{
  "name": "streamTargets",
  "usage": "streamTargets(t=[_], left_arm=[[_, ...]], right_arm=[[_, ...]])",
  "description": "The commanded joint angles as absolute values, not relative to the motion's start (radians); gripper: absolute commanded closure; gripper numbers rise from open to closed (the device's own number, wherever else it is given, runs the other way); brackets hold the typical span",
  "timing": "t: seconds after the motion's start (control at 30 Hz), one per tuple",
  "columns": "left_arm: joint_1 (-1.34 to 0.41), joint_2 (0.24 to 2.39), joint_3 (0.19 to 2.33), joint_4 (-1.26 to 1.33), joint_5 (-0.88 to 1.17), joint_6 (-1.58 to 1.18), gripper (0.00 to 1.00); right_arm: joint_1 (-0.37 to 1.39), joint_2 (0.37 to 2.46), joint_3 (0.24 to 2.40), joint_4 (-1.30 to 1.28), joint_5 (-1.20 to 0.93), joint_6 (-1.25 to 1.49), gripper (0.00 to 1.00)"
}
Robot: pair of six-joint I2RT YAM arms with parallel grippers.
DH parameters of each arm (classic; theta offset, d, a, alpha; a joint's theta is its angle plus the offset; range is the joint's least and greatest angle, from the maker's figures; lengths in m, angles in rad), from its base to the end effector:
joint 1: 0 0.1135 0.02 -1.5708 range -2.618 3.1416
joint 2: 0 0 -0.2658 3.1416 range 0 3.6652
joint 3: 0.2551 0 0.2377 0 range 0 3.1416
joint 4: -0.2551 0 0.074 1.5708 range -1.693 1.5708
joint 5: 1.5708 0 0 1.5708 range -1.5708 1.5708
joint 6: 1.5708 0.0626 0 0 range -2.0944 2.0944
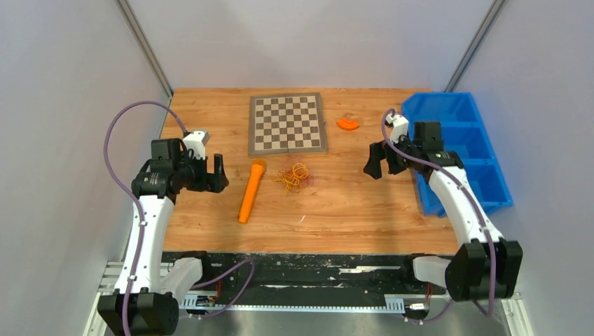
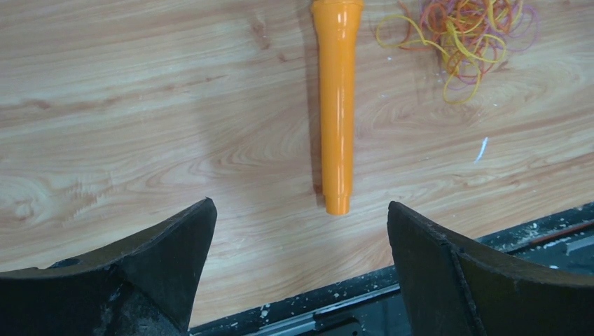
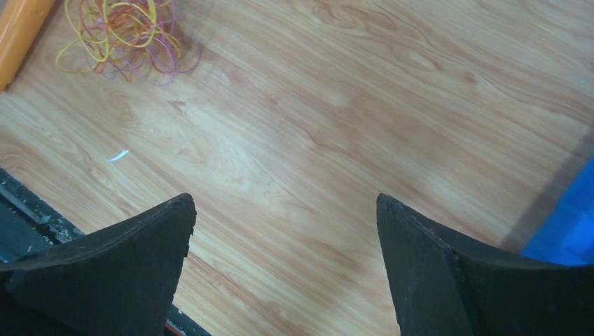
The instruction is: Untangle the cables
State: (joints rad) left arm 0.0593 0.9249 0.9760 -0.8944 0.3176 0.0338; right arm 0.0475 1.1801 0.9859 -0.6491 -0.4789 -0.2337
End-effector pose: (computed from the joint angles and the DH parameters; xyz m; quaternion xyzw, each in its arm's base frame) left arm 0.1763 -0.0091 0.2977 0.0445 0.9235 -0.1313 0.3578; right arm 0.2405 0.0403 0.2770 -0.2108 0.8871 0.1886 0.3647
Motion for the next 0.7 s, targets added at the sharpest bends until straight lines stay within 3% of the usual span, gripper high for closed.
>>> streamTargets(t=[0.0, 0.33, 0.67], left_arm=[[0.057, 0.988, 1.084, -0.912, 0.435, 0.046, 0.00], [0.056, 0.938, 0.992, -0.842, 0.532, -0.016, 0.00], [0.055, 0.877, 0.905, -0.753, 0.648, -0.074, 0.00]], right_arm=[[0.153, 1.348, 1.122, -0.656, -0.550, -0.253, 0.00], [0.513, 1.738, 1.398, -0.672, -0.535, -0.232, 0.00], [0.660, 2.090, 1.611, -0.623, -0.477, -0.183, 0.00]])
